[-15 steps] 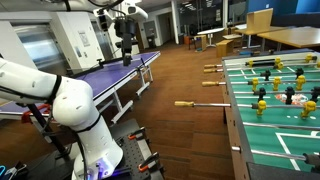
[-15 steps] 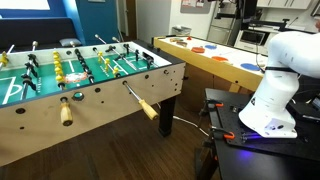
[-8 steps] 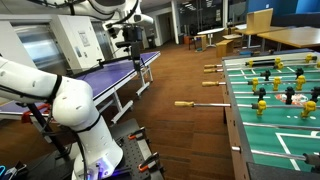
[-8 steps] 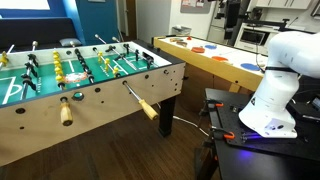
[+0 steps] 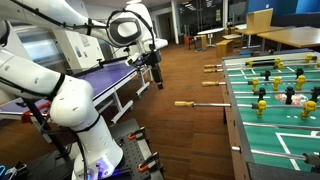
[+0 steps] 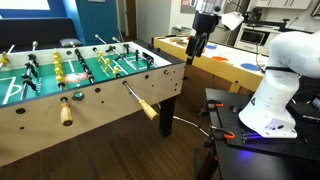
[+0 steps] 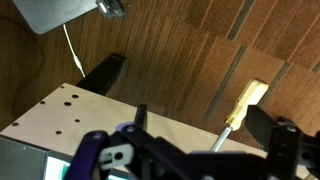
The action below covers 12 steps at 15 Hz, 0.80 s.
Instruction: Push the third rod to the right
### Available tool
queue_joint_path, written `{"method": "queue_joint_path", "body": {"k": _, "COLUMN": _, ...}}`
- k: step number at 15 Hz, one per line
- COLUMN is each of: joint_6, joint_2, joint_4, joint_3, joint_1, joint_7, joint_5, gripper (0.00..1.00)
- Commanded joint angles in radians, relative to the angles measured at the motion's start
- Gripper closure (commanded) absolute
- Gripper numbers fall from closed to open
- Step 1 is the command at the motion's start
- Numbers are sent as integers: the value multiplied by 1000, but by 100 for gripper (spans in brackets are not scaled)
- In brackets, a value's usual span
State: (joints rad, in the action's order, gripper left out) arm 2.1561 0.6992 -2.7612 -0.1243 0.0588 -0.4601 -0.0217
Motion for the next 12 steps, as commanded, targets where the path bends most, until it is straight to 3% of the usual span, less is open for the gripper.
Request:
{"method": "queue_joint_path", "body": {"k": 1, "joint_6": 189, "joint_2": -120, "joint_4": -24, "joint_3": -45, "joint_1": 50, "joint_7": -74, "joint_5": -13, "gripper": 0}}
{"method": "queue_joint_path", "body": {"k": 3, "joint_6": 145, "joint_2": -74, "joint_4": -39, "joint_3": -30, "joint_1": 36, "joint_7": -36, "joint_5": -4, "gripper": 0}}
{"method": "queue_joint_path", "body": {"k": 8, "joint_6": 153, "joint_2": -116, "joint_4": -32, "joint_3": -38, "joint_1": 38, "joint_7": -40, "joint_5": -9, "gripper": 0}}
{"method": "queue_joint_path", "body": {"k": 12, "joint_6": 369, "joint_2": -256, "joint_4": -20, "joint_3": -109, "joint_1": 42, "joint_7": -181, "joint_5": 6, "gripper": 0}}
